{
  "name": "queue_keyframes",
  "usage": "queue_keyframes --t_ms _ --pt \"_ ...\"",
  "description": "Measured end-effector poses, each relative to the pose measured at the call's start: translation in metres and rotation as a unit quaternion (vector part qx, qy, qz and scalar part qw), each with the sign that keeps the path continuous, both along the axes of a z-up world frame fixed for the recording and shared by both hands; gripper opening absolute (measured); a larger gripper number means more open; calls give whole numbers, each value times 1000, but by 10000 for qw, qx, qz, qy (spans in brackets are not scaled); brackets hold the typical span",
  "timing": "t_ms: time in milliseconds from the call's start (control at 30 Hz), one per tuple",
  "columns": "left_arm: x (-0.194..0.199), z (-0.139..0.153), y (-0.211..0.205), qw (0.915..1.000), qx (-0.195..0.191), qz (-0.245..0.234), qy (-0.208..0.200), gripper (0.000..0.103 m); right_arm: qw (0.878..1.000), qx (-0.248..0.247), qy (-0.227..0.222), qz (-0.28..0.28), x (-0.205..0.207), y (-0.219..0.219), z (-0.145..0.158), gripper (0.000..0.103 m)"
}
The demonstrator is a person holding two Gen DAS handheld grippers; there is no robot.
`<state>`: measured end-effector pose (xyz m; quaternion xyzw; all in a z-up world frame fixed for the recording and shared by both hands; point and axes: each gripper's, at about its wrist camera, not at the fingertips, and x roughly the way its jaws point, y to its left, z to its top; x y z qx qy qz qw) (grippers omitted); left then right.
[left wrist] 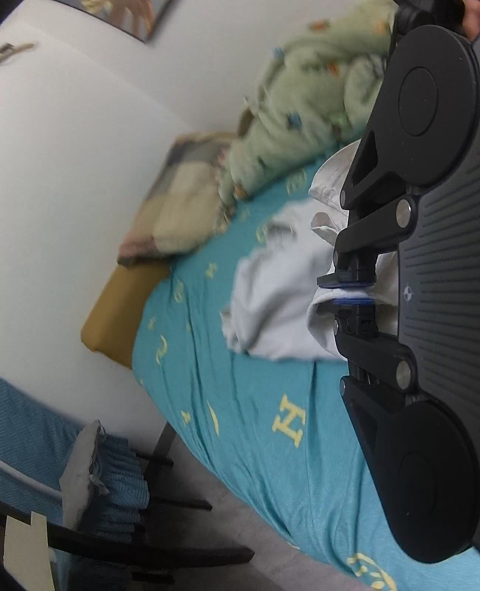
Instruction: Fold clothes
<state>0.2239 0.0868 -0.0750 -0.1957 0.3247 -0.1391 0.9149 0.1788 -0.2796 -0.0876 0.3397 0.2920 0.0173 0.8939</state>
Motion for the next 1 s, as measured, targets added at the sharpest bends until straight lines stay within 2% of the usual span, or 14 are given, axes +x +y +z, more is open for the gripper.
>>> queue_keyframes --t_ms 133,233,300,333,367,400,433,467,500,667,800,1000 --pt "16 -29 -12 9988 467 -105 127 7 9987 -476 168 58 18 8 -21 7" --pt "14 -31 -19 9961 842 -258 65 11 9976 -578 376 51 23 12 -28 8" --pt "10 -25 -21 9950 941 -319 45 26 9966 -676 462 70 24 16 -28 9" --pt "8 -21 -21 9949 951 -319 47 44 9961 -736 483 89 23 18 -26 12" --pt "4 -16 -20 9951 946 -288 16 58 9955 -796 500 112 22 21 -24 16" --pt "-1 -11 -20 9954 930 -236 -37 64 9950 -864 482 164 18 24 -19 36" --pt "-6 -5 -20 9957 905 -190 -72 75 9944 -925 453 214 14 27 -14 66" --pt "-13 2 -19 9959 882 -169 -102 82 9946 -947 346 253 6 30 -9 79" --pt "-22 8 -19 9958 881 -171 -161 82 9944 -993 234 277 -2 34 -2 88" --pt "-76 41 -23 9907 1224 -168 -578 99 9881 -1442 45 530 -45 52 26 86" --pt "-120 62 -27 9861 1416 -266 -833 100 9848 -1640 -238 526 -82 56 46 86" --pt "-180 80 -25 9834 1418 -311 -1092 102 9791 -1870 -694 404 -135 61 73 85"
